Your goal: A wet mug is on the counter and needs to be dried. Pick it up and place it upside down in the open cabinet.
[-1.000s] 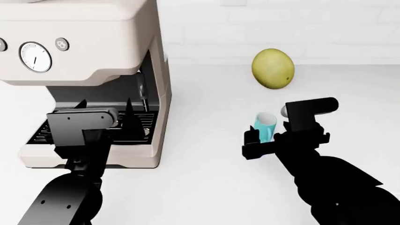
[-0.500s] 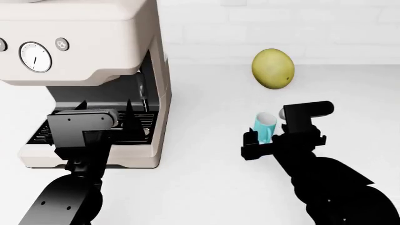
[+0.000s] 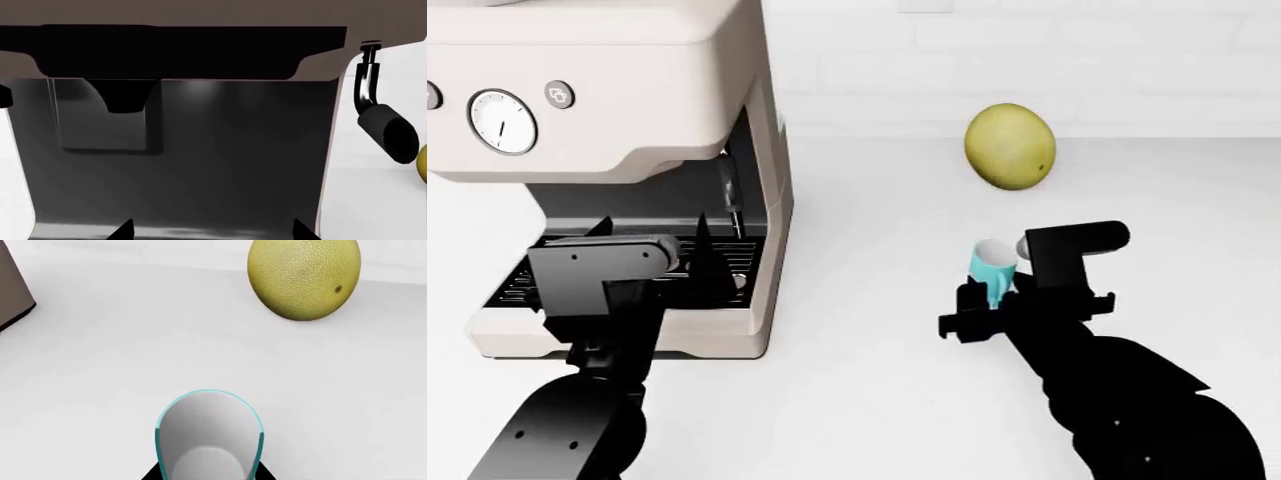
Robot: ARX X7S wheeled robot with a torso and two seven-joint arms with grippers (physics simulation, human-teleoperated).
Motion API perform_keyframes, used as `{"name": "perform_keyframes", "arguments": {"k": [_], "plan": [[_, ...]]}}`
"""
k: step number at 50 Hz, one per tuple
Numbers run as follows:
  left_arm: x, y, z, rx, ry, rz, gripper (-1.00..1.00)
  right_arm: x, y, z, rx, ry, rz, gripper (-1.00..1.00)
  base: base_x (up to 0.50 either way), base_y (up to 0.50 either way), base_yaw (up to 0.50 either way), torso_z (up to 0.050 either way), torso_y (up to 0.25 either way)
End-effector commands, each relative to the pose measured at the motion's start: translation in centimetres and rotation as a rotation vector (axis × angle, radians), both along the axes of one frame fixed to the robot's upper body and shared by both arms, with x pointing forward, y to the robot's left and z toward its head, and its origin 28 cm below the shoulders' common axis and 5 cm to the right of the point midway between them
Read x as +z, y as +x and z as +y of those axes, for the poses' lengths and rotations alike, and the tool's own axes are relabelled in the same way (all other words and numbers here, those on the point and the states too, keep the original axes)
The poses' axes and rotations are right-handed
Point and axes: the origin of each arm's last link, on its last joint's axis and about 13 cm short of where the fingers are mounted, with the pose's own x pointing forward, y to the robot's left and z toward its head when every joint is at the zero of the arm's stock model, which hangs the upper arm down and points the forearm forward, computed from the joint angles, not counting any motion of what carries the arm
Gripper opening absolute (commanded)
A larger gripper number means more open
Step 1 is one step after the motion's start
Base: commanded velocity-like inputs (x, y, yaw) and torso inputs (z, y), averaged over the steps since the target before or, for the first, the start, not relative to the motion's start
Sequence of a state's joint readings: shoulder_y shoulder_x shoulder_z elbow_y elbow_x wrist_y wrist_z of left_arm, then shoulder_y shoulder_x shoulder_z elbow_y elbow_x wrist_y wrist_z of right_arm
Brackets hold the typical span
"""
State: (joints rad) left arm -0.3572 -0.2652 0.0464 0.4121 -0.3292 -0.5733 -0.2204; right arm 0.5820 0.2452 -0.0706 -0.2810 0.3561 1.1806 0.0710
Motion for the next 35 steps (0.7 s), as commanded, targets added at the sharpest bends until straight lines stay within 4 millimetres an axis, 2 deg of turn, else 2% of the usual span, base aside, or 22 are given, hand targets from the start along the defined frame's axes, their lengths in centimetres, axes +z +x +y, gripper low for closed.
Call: {"name": "perform_keyframes", "arguments": {"k": [1,19,24,26,28,35], "plan": [[0.1,0.0,0.0,-0.002,0.000,-0.002,1.00,-0.2,0.1,-0.1,-0.001,-0.004,0.003,-1.00,0.00,0.00,0.00,0.000,0.000],[0.3,-0.1,-0.2,-0.010,0.002,-0.005,1.00,0.7,-0.4,0.0,0.002,-0.023,-0.034,-1.00,0.00,0.00,0.00,0.000,0.000],[0.2,-0.2,-0.2,-0.011,0.002,-0.002,1.00,2.0,-0.6,-0.1,0.001,-0.035,-0.079,-1.00,0.00,0.00,0.00,0.000,0.000],[0.0,-0.7,-0.3,-0.019,0.001,-0.001,1.00,3.8,-1.7,-0.2,0.017,-0.078,-0.140,-1.00,0.00,0.00,0.00,0.000,0.000],[0.0,-0.9,-0.3,-0.024,0.002,-0.001,1.00,4.7,-2.3,-0.4,0.023,-0.099,-0.170,-1.00,0.00,0.00,0.00,0.000,0.000],[0.0,-1.3,-0.3,-0.031,0.002,-0.005,1.00,6.4,-3.8,-0.6,0.034,-0.129,-0.219,-1.00,0.00,0.00,0.00,0.000,0.000]]}}
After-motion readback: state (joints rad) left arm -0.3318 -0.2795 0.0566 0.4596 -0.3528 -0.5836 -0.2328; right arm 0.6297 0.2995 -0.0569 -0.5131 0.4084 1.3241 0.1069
